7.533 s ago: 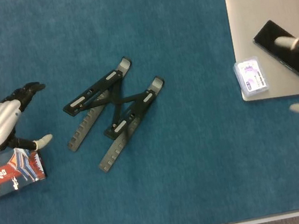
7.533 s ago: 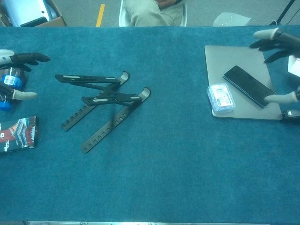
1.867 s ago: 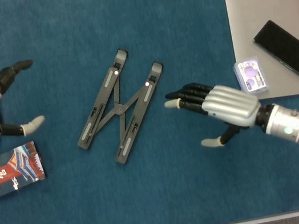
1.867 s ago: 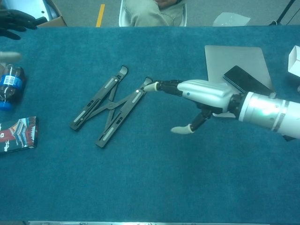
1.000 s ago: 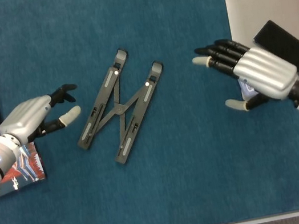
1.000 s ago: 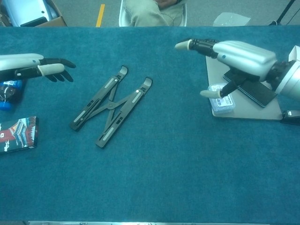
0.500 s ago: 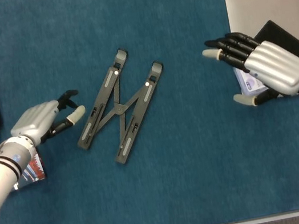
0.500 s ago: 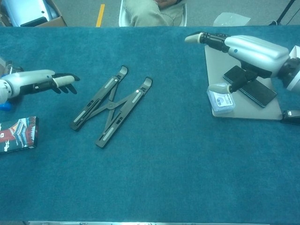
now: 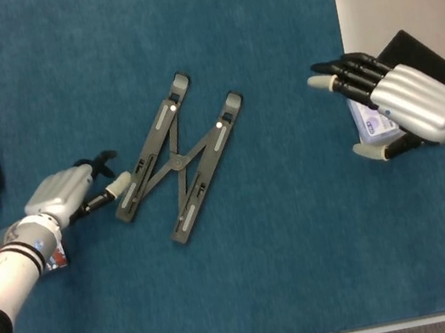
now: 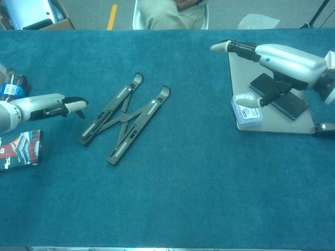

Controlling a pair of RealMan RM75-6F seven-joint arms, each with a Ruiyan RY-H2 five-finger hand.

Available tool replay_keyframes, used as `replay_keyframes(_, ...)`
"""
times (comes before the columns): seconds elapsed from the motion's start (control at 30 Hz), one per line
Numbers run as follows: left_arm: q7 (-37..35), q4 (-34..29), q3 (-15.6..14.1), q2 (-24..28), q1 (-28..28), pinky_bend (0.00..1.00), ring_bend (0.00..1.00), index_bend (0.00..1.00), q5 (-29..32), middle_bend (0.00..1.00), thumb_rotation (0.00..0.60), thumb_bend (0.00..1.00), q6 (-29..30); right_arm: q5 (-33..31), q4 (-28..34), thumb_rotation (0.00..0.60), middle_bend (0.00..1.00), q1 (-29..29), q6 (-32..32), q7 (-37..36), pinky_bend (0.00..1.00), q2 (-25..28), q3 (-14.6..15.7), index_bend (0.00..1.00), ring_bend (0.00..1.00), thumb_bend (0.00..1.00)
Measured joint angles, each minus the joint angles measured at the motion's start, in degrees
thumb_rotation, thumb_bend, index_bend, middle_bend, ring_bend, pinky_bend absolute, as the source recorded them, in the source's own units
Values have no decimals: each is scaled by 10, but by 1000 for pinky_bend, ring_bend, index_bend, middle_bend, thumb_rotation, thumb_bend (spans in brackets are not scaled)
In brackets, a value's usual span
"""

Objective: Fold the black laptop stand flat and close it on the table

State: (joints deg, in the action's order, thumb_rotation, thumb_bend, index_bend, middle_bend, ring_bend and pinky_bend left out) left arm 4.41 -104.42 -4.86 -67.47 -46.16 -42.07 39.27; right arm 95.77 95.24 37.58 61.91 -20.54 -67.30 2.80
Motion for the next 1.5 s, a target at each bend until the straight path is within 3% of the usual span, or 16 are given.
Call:
replay_keyframes(0.57, 18, -55, -15, 0, -6, 156, 49, 0, 7, 198, 0, 252, -12, 11, -11, 600, 0, -7, 6, -39, 0, 7, 2, 0, 0, 226)
replay_keyframes(1.17, -12, -106, -15, 8, -9, 156, 49, 0, -8, 189, 0, 252, -44, 15, -23, 600, 0, -9, 0, -39, 0, 1, 3, 0, 0, 226)
replay_keyframes(1.37, -20, -98, -9, 12, -2, 156, 41, 0, -23, 175, 0, 253, -27, 26, -33, 600, 0, 2, -13, -20, 0, -16, 3, 0, 0, 222)
replay_keyframes(1.5, -31, -93, -5, 18, 4, 153, 34, 0, -27, 165, 0, 252, -21, 35, -41, 600, 0, 13, -25, 16, 0, -35, -1, 0, 0, 148)
